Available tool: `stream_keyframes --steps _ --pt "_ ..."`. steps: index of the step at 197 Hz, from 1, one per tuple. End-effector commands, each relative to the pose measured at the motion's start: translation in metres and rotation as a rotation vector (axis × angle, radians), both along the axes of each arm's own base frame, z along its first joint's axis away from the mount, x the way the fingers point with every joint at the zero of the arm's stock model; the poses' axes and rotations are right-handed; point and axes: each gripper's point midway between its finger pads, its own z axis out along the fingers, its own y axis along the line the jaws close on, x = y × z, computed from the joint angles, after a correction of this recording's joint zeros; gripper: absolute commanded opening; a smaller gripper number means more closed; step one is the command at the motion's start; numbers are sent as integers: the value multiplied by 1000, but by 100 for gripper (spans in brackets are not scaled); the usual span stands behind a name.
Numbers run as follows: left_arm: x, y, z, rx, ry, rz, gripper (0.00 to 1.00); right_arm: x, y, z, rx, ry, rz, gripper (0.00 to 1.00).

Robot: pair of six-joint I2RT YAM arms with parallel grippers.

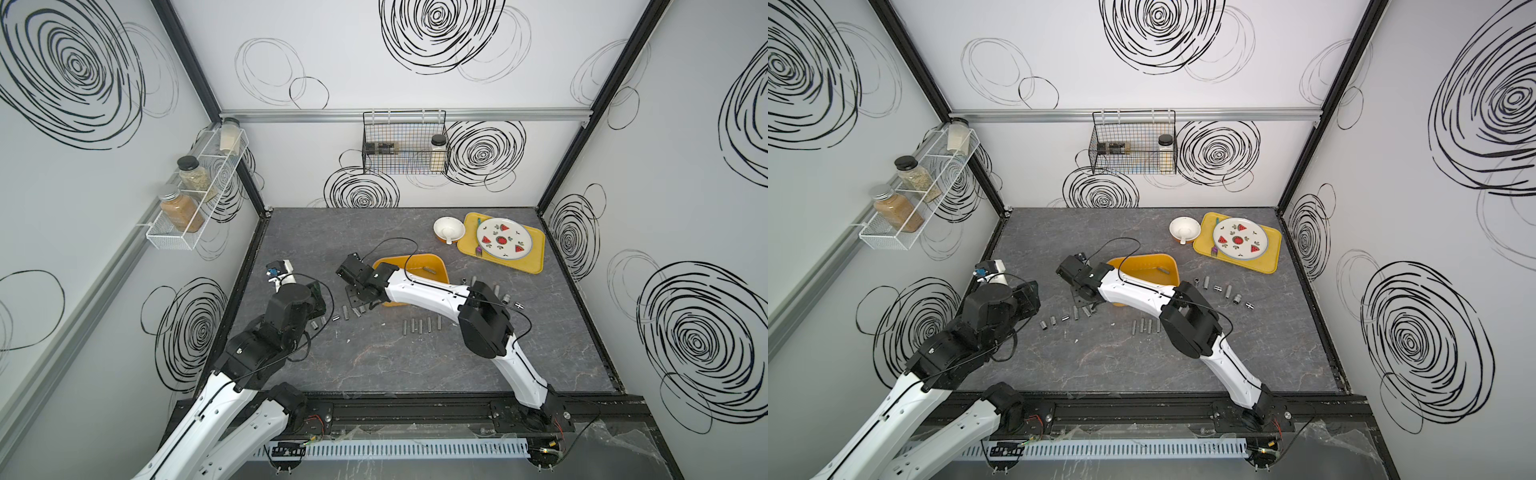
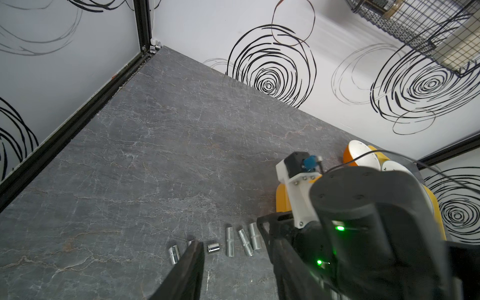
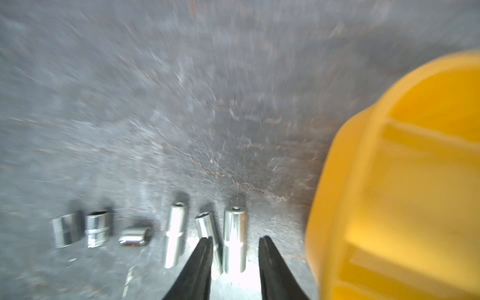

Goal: Take out the socket from the storage box
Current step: Place the socket head at the center of the board.

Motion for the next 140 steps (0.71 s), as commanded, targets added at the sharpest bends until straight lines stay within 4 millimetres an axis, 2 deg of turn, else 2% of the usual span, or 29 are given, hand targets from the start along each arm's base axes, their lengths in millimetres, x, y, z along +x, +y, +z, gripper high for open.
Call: stream_keyframes --steps 1,30,38,53,90,109,131,140 --pt "10 -13 -1 3 -2 -63 51 10 -33 51 6 -100 -39 35" --pt "27 -44 -20 -16 96 -161 52 18 -98 78 48 -159 -136 35" --pt "33 -54 -26 -37 133 -181 50 18 -121 76 42 -168 -168 35" --pt "45 -74 -34 -64 176 -215 48 19 -161 88 69 -205 -233 35" --pt "84 -129 -41 9 229 -261 48 9 -256 68 88 -235 -394 34" --pt "111 -166 -50 78 249 -332 48 2 -287 58 96 -244 -449 34" --pt "142 -214 -70 150 267 -492 48 -8 -303 57 111 -257 -473 34" --pt "154 -230 -85 164 291 -535 48 -11 -307 57 116 -263 -480 34"
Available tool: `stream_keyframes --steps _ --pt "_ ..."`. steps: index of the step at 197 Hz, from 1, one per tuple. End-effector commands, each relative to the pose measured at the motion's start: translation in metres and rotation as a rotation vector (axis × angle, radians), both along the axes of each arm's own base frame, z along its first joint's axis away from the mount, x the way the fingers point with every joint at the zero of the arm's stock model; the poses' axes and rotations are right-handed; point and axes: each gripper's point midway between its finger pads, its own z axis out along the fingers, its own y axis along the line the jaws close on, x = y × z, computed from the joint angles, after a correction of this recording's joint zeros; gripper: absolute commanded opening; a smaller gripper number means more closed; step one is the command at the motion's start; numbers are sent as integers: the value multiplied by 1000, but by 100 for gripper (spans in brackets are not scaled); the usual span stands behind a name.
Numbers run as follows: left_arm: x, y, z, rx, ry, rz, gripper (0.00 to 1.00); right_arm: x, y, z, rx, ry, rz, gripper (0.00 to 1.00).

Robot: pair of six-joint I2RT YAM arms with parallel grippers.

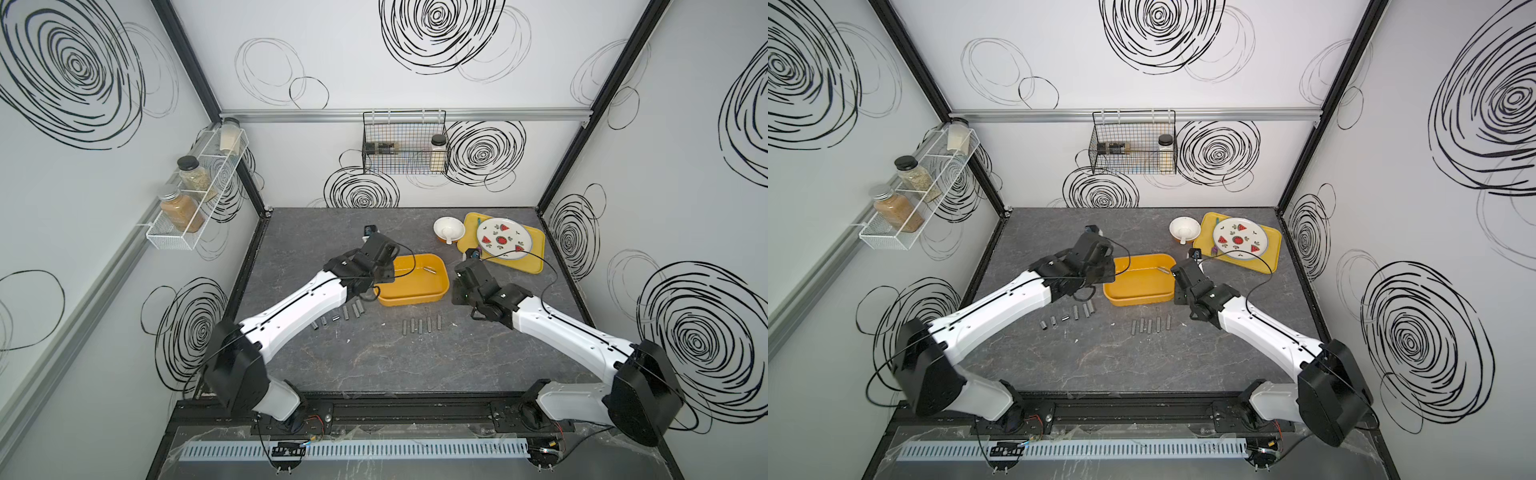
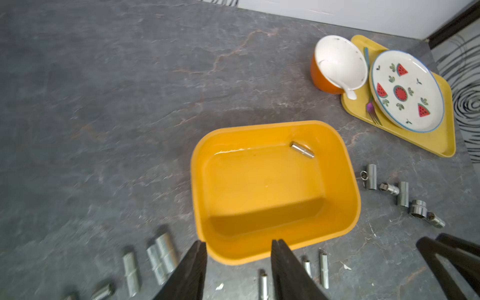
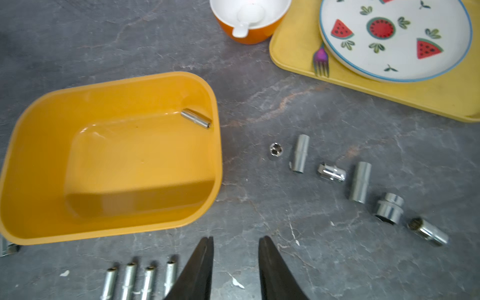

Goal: Take out the socket from the storage box
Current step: Place the socket head at the center of the board, then pick up the socket head from the storage box.

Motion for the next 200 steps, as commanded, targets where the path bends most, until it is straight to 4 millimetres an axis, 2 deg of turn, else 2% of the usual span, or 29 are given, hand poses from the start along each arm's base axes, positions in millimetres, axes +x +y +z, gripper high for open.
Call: stream_keyframes --steps 1,30,34,45,70,103,158,200 --pt "30 -43 -20 33 -5 -163 48 3 -4 18 62 -83 -28 34" --pt "61 -97 -55 41 45 -305 47 -7 -13 21 98 -113 -45 34" --pt "65 -104 -56 40 46 -314 47 -8 -13 21 102 -116 -45 34" --pt "75 -117 -65 47 64 -327 46 -11 -15 19 103 -114 -37 34" --pt "86 -136 -100 59 139 -341 46 -17 -23 10 63 -93 -44 34" --pt "92 -145 -133 91 189 -317 46 -21 -23 7 71 -93 -29 34" --pt "106 -145 -141 46 178 -169 49 -19 -19 2 70 -82 -15 34" --pt "99 -151 -144 13 180 -50 53 -17 -13 -2 71 -62 8 34"
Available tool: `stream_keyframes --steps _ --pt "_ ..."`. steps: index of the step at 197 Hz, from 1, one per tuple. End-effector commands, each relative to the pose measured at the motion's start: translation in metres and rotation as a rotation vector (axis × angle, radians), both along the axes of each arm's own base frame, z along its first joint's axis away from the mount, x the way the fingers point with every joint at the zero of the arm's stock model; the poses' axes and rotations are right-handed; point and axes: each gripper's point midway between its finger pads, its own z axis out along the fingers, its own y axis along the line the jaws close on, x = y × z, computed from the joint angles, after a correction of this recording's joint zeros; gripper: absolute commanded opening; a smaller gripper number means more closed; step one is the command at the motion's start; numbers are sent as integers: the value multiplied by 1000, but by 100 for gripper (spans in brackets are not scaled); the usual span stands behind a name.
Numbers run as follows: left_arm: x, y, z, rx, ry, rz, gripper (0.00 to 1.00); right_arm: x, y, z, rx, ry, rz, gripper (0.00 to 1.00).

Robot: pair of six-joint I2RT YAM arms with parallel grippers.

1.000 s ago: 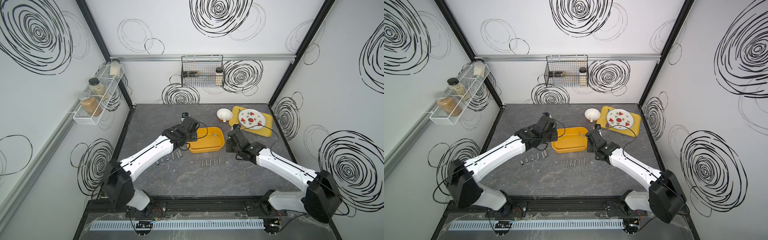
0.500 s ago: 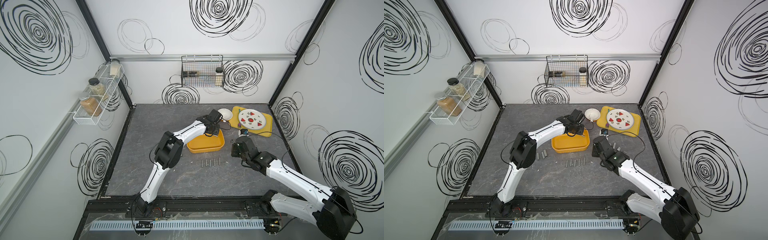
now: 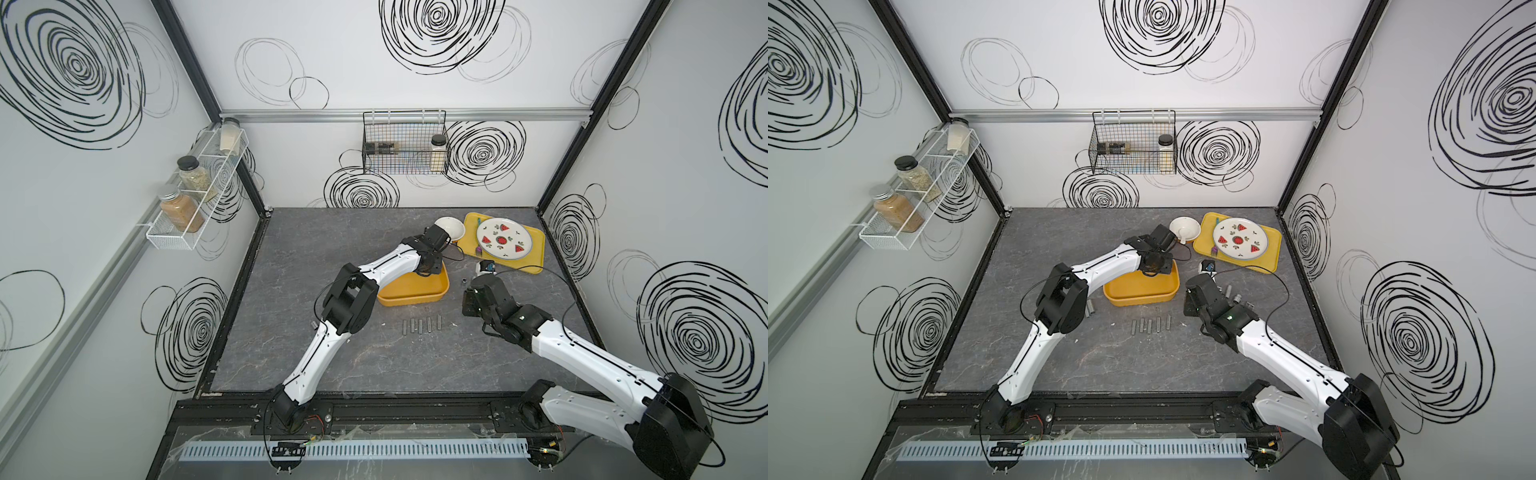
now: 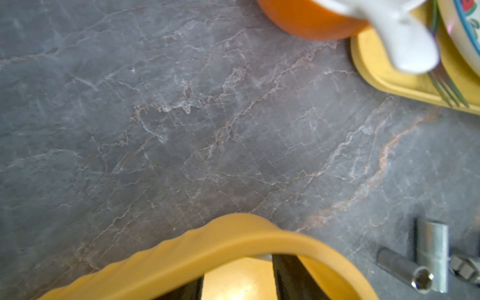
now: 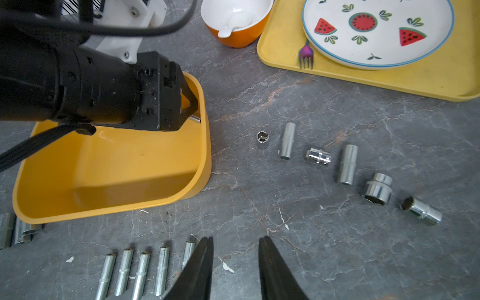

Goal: Take out the socket from the storage box
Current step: Pick up the socket head from the storage box.

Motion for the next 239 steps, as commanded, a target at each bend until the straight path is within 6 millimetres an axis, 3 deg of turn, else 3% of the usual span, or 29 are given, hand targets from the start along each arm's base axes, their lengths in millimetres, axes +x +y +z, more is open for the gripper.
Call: stream_keyframes --steps 1,25,84,121,156,196,239 --pt "-1 -7 6 -20 -31 100 53 3 4 -1 0 2 17 34" --pt "-5 -9 3 4 -50 160 60 4 3 -5 -18 14 10 34" --pt "-6 -7 -24 33 -15 210 62 5 9 -11 -23 50 37 34" --pt "-9 -3 -45 43 29 207 57 6 13 -11 -15 50 48 34" --pt "-10 18 -66 74 85 234 51 5 15 -16 -12 63 59 34" --pt "-8 36 -70 91 94 251 49 5 20 -21 -6 80 77 34" --pt "-7 43 -60 85 84 276 56 4 25 -27 -1 102 96 33"
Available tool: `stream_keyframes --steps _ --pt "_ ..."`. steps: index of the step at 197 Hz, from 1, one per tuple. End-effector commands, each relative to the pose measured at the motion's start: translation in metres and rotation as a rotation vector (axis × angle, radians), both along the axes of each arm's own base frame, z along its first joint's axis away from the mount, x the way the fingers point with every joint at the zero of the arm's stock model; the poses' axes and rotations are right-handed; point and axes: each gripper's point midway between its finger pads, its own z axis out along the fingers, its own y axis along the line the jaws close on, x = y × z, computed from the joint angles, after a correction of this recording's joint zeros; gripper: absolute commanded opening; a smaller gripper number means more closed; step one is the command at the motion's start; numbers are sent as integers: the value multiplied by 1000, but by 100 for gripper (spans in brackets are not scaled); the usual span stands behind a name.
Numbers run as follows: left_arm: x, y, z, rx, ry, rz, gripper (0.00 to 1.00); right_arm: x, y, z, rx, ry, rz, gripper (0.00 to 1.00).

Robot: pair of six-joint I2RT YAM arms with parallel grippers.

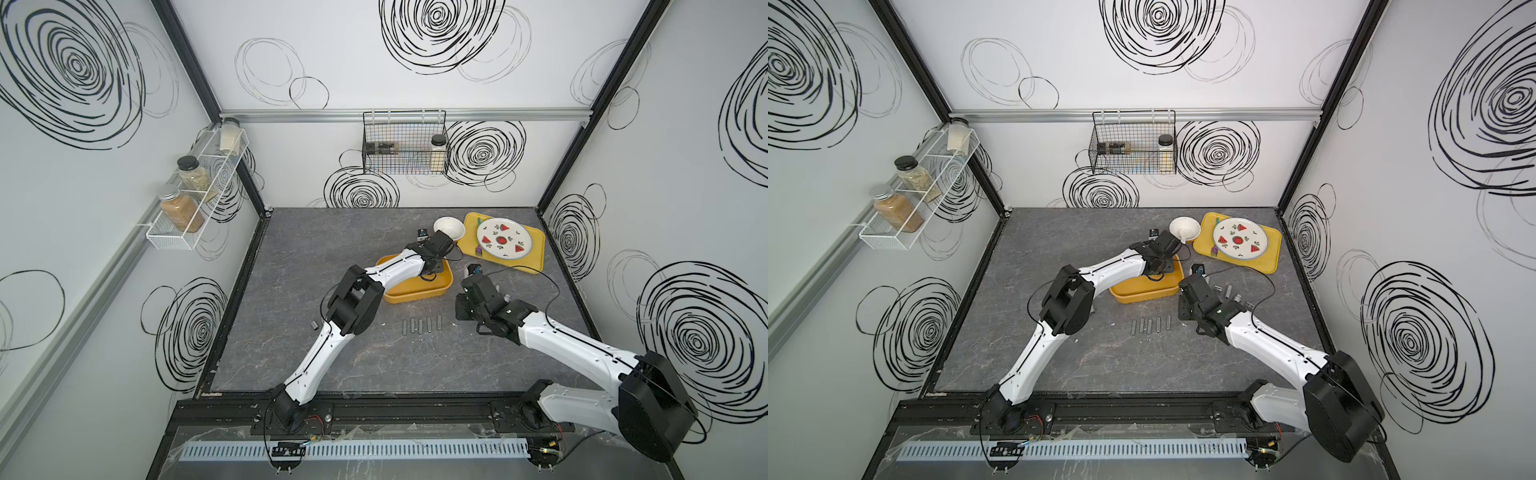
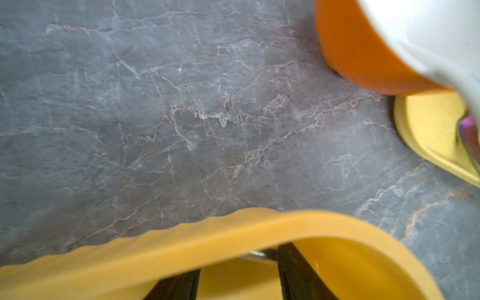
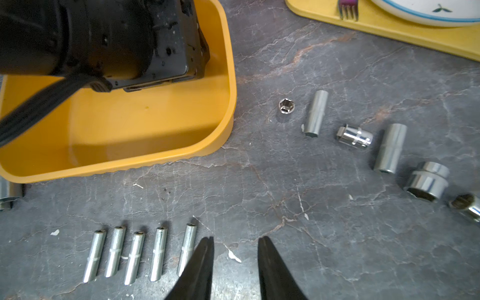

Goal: Take out the socket from the storage box
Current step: Pick up the socket head from the storage box.

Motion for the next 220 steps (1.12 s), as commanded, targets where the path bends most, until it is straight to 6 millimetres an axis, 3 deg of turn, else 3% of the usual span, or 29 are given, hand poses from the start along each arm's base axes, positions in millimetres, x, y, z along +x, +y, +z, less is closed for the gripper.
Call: stream_keyframes --steps 1,26,64,132,187,220 --pt "-21 35 -42 97 134 42 56 7 8 9 26 -20 14 33" --pt "-19 48 -33 93 97 107 56 7 9 9 29 -17 20 33" --pt "-20 65 -38 83 118 156 50 7 11 8 34 -15 30 33" --pt "-19 83 -36 75 120 190 54 6 18 -2 39 22 54 33" --pt "-14 90 -35 57 108 190 47 7 21 -6 41 35 63 33" --pt "-16 97 -35 65 119 171 53 6 22 -7 41 42 68 32"
